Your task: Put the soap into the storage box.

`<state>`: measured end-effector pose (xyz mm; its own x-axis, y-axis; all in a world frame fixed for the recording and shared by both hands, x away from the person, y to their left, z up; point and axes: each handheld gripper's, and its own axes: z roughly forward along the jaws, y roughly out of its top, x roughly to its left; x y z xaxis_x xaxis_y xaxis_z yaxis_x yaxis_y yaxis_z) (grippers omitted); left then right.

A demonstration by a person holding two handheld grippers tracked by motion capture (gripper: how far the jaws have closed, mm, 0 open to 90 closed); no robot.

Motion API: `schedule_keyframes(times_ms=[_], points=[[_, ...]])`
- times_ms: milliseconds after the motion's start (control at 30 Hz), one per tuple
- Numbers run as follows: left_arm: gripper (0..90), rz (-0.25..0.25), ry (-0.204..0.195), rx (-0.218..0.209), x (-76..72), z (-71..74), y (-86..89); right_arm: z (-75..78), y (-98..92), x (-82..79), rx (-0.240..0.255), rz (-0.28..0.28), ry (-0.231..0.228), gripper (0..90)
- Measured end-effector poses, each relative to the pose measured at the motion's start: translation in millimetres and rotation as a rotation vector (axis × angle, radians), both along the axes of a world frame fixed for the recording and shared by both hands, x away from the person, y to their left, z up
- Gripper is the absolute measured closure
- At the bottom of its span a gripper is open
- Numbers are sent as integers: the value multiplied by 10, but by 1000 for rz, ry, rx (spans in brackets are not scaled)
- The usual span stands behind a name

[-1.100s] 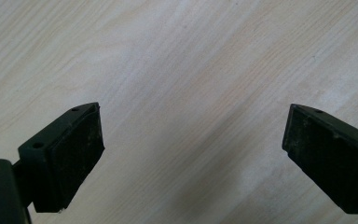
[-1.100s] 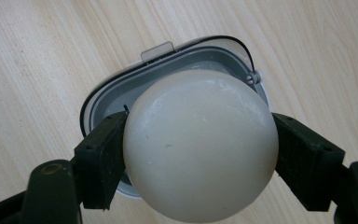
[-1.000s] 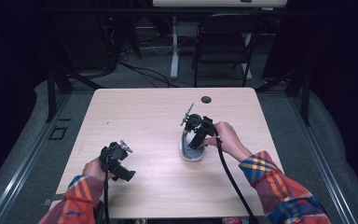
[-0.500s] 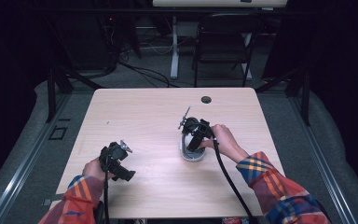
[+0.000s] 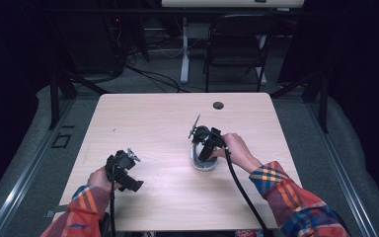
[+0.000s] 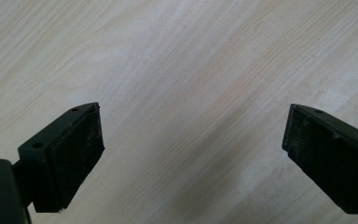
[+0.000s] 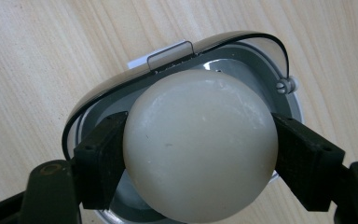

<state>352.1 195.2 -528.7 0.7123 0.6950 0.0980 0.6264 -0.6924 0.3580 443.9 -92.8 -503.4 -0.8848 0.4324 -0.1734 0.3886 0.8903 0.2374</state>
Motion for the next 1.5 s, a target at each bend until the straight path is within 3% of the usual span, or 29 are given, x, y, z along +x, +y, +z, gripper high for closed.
schedule_keyframes(times_ms=[733,1167,1500], points=[[52,-1,0,-4,-3,1,-1,-33,-15,25,-7,-18,17,232],[51,0,-1,-6,-4,2,-3,27,-32,3,-3,-19,26,200],[52,0,1,-7,-3,2,0,146,-38,-72,27,5,12,148]])
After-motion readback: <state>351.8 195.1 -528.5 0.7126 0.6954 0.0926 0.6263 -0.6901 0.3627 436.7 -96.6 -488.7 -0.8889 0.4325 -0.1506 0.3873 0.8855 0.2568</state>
